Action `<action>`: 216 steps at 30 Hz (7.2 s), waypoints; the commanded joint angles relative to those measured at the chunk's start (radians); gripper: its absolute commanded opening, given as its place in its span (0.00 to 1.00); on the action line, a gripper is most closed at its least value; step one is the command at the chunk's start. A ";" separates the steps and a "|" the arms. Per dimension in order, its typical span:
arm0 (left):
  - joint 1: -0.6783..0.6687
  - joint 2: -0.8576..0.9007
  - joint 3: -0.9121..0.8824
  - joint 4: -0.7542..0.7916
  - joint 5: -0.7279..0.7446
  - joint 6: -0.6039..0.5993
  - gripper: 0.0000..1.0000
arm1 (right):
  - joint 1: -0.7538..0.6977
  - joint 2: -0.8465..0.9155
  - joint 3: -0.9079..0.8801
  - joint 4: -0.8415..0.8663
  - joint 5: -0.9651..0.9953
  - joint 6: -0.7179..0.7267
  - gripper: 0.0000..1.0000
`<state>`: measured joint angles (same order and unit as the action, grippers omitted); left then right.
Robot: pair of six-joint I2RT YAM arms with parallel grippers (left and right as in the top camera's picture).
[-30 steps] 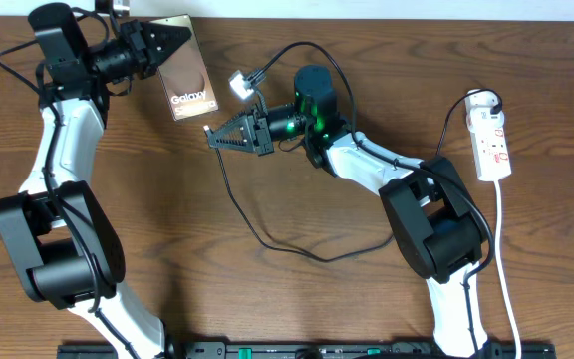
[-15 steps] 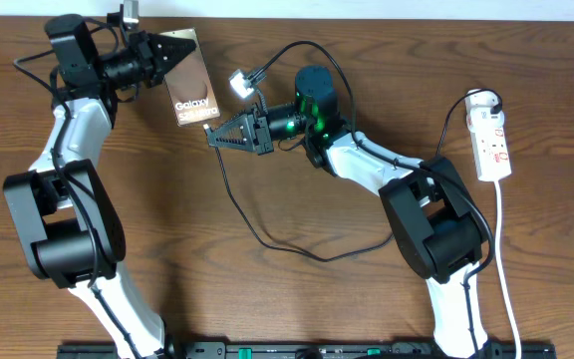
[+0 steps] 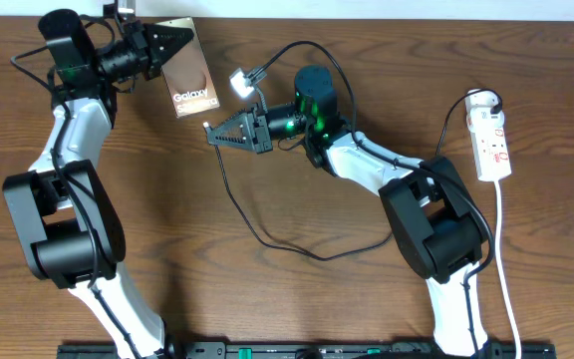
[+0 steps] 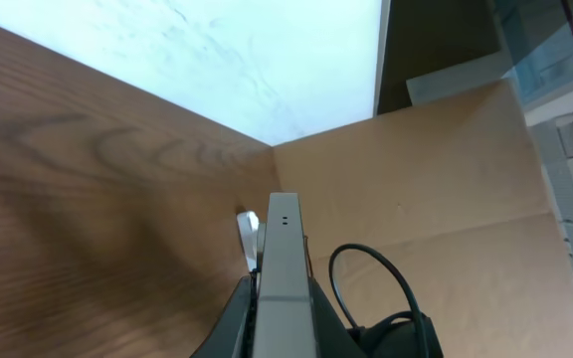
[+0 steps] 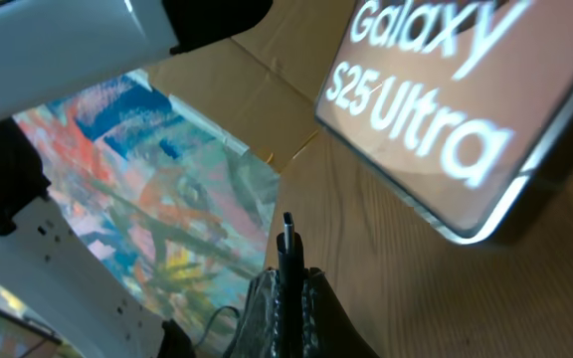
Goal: Plug charger to phone and switch on socket
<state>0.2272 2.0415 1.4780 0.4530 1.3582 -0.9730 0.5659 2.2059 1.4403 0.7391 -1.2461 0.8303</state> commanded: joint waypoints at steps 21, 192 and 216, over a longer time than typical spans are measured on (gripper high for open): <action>0.000 -0.019 0.010 0.047 0.044 -0.062 0.07 | 0.035 0.002 0.004 0.010 0.092 0.170 0.01; -0.007 -0.019 0.010 0.111 0.111 -0.055 0.08 | 0.005 0.002 0.004 0.090 0.323 0.362 0.99; 0.195 -0.019 0.009 -0.485 -0.029 0.336 0.07 | -0.055 0.002 0.004 -0.134 0.298 0.245 0.99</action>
<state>0.4290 2.0411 1.4788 0.0956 1.3945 -0.8402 0.5213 2.2059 1.4273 0.6434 -0.9493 1.1301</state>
